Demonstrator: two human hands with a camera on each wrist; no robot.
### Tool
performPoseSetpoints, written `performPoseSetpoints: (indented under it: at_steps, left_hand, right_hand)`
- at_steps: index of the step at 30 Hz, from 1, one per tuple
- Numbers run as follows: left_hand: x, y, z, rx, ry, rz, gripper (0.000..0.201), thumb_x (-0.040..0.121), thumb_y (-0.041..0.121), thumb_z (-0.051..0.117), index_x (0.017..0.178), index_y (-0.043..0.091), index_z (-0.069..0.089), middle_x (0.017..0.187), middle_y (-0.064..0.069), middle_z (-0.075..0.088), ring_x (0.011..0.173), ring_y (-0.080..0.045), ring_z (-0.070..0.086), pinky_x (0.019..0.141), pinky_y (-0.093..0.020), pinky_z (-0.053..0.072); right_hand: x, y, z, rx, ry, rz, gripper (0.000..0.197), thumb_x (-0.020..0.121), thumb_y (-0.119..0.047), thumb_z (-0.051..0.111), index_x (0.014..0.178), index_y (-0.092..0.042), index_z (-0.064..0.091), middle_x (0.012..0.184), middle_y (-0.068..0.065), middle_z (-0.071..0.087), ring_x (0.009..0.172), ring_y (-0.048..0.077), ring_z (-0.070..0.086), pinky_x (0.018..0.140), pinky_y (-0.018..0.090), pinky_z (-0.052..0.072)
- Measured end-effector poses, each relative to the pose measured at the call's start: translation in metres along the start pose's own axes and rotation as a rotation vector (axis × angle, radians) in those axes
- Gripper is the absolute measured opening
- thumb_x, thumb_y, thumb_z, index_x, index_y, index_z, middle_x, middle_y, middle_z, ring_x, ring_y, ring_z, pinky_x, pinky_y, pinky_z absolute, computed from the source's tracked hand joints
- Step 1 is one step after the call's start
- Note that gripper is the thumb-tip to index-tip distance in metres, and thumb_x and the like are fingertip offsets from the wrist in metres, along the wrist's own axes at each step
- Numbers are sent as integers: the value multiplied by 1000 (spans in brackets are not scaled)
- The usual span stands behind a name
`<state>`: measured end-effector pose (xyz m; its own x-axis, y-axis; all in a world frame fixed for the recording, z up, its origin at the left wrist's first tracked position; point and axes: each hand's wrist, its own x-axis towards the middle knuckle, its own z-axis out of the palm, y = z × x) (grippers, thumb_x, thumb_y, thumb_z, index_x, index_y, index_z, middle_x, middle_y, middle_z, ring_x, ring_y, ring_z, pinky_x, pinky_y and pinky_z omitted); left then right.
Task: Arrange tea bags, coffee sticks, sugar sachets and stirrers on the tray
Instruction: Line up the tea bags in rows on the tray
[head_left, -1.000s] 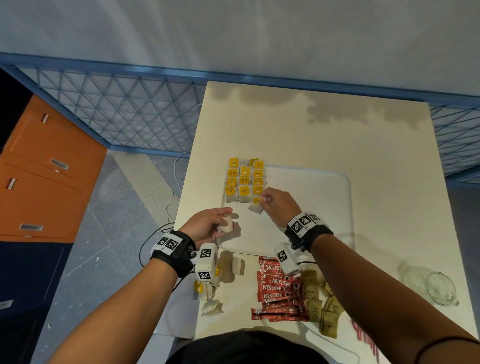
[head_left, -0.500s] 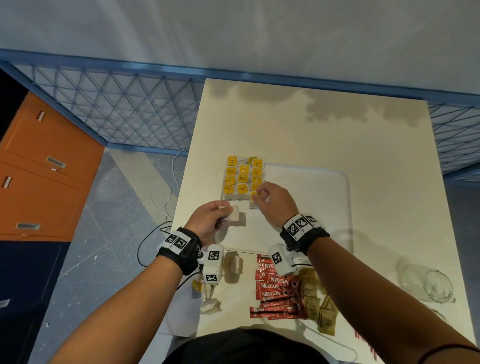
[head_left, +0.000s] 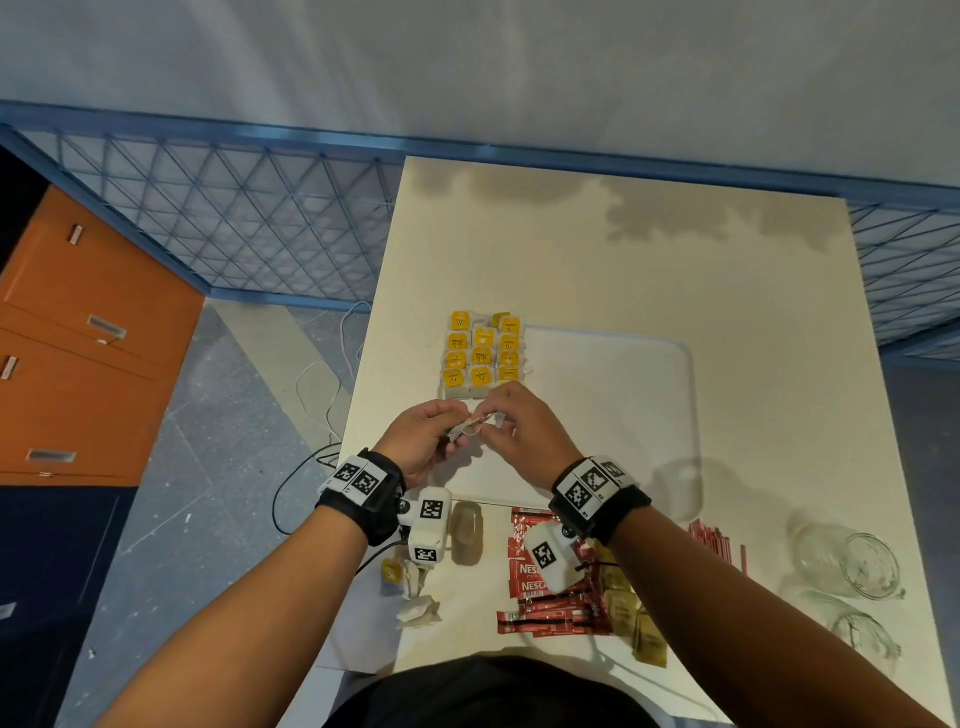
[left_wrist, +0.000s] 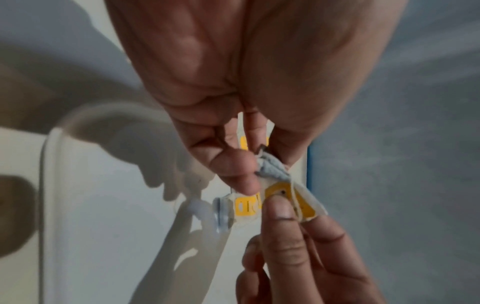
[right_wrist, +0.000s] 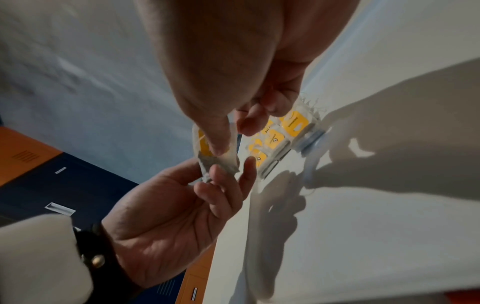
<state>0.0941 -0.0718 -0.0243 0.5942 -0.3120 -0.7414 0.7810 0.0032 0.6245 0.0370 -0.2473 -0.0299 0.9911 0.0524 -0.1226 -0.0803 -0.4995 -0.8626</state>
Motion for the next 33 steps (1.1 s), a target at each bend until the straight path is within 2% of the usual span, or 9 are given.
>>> performPoseSetpoints:
  at_steps: [6,9,13,15,18,20,23,29,33]
  left_hand:
    - [-9,3,0,82,-24,14,13,100,11,57,101,4,68,87,-21,64,66,-26,62,53,-26,53]
    - [-14,4,2,210,-5,50,16,103,15,54,100,7,68,90,-16,70,61,-21,66,49,-23,50]
    - [-16,3,-4,593,10,187,14,100,10,57,97,7,70,95,-11,72,57,-11,62,52,-19,46]
    - [-21,4,-7,721,-57,251,18,97,7,58,90,16,72,95,-9,75,61,-9,63,58,-19,50]
    - [-31,7,-12,904,-201,287,23,90,16,58,89,35,72,99,10,77,86,-8,69,78,-25,56]
    - [-36,7,-14,1066,-273,304,35,91,9,54,90,40,70,98,18,73,89,-1,66,80,-16,49]
    - [-47,8,-9,1277,-335,325,39,92,-1,49,102,29,72,99,15,63,89,0,57,79,-3,38]
    - [-58,0,-10,1490,-458,326,30,93,16,64,120,29,70,119,3,63,95,-10,54,83,-18,42]
    - [-61,-11,-9,1619,-488,342,38,90,17,67,126,29,67,122,1,58,107,-17,58,92,-28,46]
  right_hand:
    - [6,1,-2,-5,29,128,10,96,-37,65,102,-30,68,88,-19,65,81,5,61,77,36,52]
    - [17,4,-5,-89,11,160,18,96,-40,61,110,-30,66,101,-9,72,92,17,66,82,42,55]
    - [37,4,-8,-299,-84,187,24,100,-31,58,122,-22,65,111,6,73,99,28,66,81,38,52]
    - [44,6,-8,-395,-156,200,25,101,-31,55,124,-24,63,116,6,71,103,30,65,81,37,50]
    - [51,8,-8,-462,-205,226,25,103,-31,51,125,-26,62,118,6,70,104,31,65,83,37,50]
    - [54,7,-7,-482,-174,219,25,103,-32,51,124,-26,63,120,3,69,105,31,65,85,37,50]
    - [54,5,-4,-458,-130,218,25,102,-31,53,124,-25,62,123,3,67,105,33,65,87,37,51]
    - [53,1,-4,-415,-111,216,28,103,-31,52,128,-23,61,127,3,65,109,31,63,90,39,50]
    - [45,-2,-5,-455,-162,153,22,101,-29,53,118,-21,63,108,3,70,96,28,64,75,34,47]
